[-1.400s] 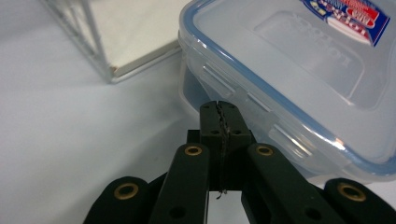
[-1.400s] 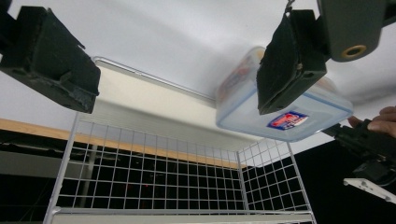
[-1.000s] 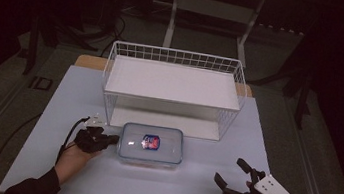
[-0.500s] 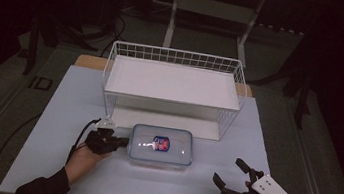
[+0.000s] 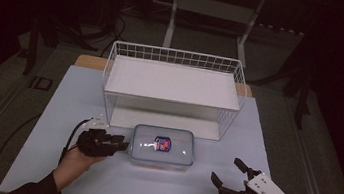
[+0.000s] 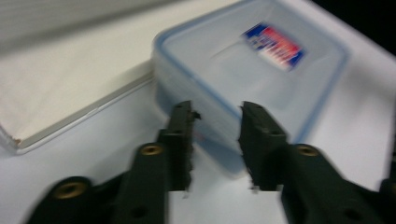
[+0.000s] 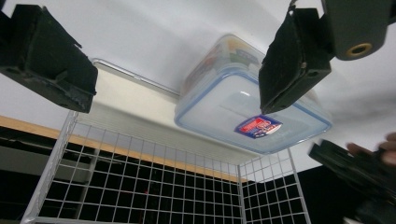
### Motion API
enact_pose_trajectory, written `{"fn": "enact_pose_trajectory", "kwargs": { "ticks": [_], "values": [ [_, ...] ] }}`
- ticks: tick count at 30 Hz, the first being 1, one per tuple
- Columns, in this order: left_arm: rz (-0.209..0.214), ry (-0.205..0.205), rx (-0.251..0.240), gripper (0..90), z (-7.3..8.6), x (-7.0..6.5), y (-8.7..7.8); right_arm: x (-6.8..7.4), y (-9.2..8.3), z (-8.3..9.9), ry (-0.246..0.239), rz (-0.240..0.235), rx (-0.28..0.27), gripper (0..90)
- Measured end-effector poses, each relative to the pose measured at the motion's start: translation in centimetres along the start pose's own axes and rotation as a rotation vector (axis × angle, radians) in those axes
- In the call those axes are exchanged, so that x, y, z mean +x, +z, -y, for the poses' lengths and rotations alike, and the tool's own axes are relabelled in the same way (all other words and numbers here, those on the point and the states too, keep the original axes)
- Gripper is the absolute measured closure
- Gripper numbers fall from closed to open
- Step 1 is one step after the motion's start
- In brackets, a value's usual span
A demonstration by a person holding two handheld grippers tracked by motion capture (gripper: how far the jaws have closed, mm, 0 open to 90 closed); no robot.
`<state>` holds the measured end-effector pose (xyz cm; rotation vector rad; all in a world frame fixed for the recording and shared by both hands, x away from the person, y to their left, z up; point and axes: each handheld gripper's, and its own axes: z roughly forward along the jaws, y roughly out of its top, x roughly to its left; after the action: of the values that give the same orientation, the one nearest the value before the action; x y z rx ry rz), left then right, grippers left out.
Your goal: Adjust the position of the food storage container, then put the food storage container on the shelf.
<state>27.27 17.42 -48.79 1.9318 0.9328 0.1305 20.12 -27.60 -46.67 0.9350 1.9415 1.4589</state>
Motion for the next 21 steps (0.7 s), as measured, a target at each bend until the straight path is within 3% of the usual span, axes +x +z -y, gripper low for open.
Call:
{"fn": "enact_pose_trajectory", "kwargs": {
  "ticks": [6,7,10,12,14,16,17,18,21],
  "values": [
    [0.143,-0.048,-0.075,16.5,-0.8,-0.9,-0.8,0.3,0.4,-0.1,0.002,-0.006,0.001,11.0],
    [0.143,-0.045,-0.08,12.1,-0.8,-0.9,-0.8,0.6,0.6,-0.2,-0.004,-0.006,0.0,11.1],
    [0.132,-0.039,-0.088,6.9,-1.1,-1.0,-0.9,0.8,0.8,-0.3,-0.011,-0.009,0.003,11.6],
    [0.156,-0.082,-0.105,3.4,-1.8,-0.5,-0.7,1.4,1.2,-0.6,-0.038,0.009,-0.004,12.8],
    [0.162,-0.094,-0.101,2.9,-2.2,-0.2,-0.5,1.5,1.5,-0.9,-0.049,0.008,-0.002,14.6],
    [0.14,-0.092,-0.093,2.9,-2.6,0.0,-0.2,1.1,2.0,-1.4,-0.015,-0.043,0.04,14.8],
    [0.14,-0.092,-0.093,2.8,-2.6,0.0,-0.2,1.1,2.0,-1.4,-0.015,-0.043,0.04,14.8],
    [0.128,-0.1,-0.091,2.8,-2.9,0.3,0.1,0.8,2.6,-2.0,0.004,-0.06,0.073,16.7],
    [0.117,-0.119,-0.105,2.8,-3.2,0.5,0.4,0.3,3.2,-2.5,0.022,-0.071,0.062,16.7]
  ]
}}
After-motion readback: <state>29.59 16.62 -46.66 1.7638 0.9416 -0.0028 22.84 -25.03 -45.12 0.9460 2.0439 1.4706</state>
